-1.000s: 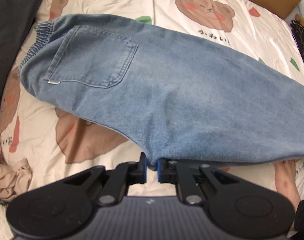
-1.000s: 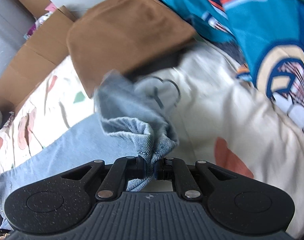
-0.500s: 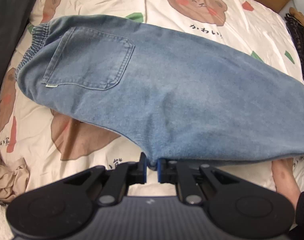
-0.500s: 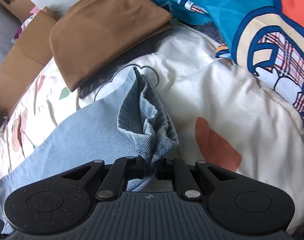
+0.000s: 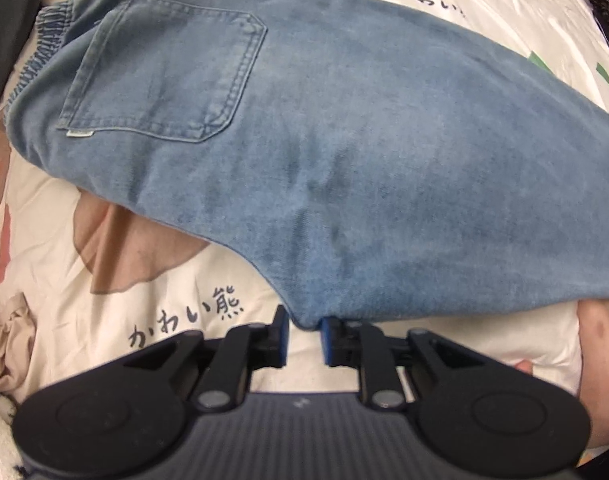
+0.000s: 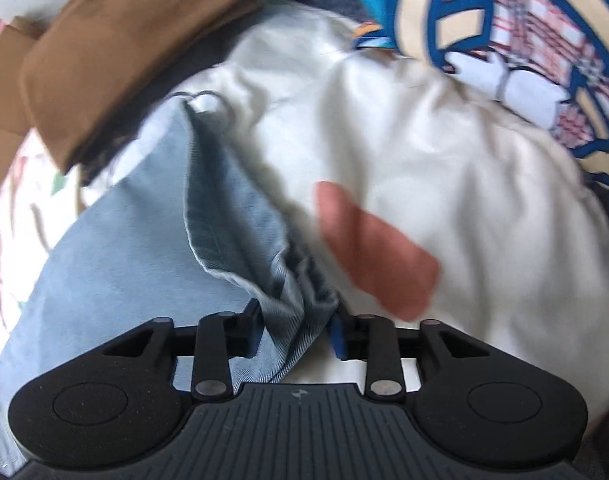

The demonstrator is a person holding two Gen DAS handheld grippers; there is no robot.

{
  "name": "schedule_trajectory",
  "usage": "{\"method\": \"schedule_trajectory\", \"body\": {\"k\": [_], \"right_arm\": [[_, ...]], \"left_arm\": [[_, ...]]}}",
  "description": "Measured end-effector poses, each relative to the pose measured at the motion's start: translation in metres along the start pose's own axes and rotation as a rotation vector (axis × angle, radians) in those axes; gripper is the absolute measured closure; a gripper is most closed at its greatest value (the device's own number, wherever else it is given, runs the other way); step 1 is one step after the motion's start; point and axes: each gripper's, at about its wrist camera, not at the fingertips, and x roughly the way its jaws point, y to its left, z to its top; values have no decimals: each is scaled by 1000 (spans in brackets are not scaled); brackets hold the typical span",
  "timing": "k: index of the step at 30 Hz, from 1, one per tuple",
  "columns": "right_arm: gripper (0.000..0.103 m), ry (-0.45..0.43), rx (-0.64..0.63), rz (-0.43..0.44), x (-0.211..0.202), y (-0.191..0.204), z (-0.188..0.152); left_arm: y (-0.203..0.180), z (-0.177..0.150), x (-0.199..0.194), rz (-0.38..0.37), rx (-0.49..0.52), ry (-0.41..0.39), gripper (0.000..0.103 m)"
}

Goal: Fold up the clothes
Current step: 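Open both grippers and release the jeans, then move the left gripper to the elastic waistband and pinch it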

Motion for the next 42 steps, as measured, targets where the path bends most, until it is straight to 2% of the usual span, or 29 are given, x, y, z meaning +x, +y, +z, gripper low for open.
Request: {"method": "schedule_trajectory", "body": {"k": [3, 6, 8, 12, 22, 26, 29, 33, 36, 38, 42], "right_arm": [[64, -11, -31, -25, -5, 1, 0], [61, -22, -42, -52, -7, 2, 2], [59, -16, -32, -76, -6, -2, 2], [59, -22, -28, -103, -9, -4, 4], [58, -181, -163, -180, -39, 18, 13], [58, -215, -275, -161, -39, 42, 15], [58, -220, -366, -111, -32, 60, 12], [58, -179, -440, -39, -15, 85, 6], [58, -92, -496, 18, 6, 95, 4], [58, -61, -517, 11, 18, 96, 7], [60, -82, -482, -18, 26, 88, 23]], "left_arm": [[-2, -3, -13, 3, 14, -20, 82], [-4, -7, -28, 9, 21, -43, 72], [-3, -4, -33, 13, 27, -72, 62], [-4, 7, -41, 19, 23, -120, 61], [-4, 49, -31, 36, 5, -194, 56], [-13, 60, -16, 31, 42, -192, 55], [-16, 68, -3, 20, 51, -191, 55], [-20, 76, 14, 14, 61, -192, 55], [-19, 81, 25, 16, 62, -187, 55], [-16, 85, 30, 19, 56, -184, 55], [-9, 92, 37, 30, 51, -184, 55]]}}
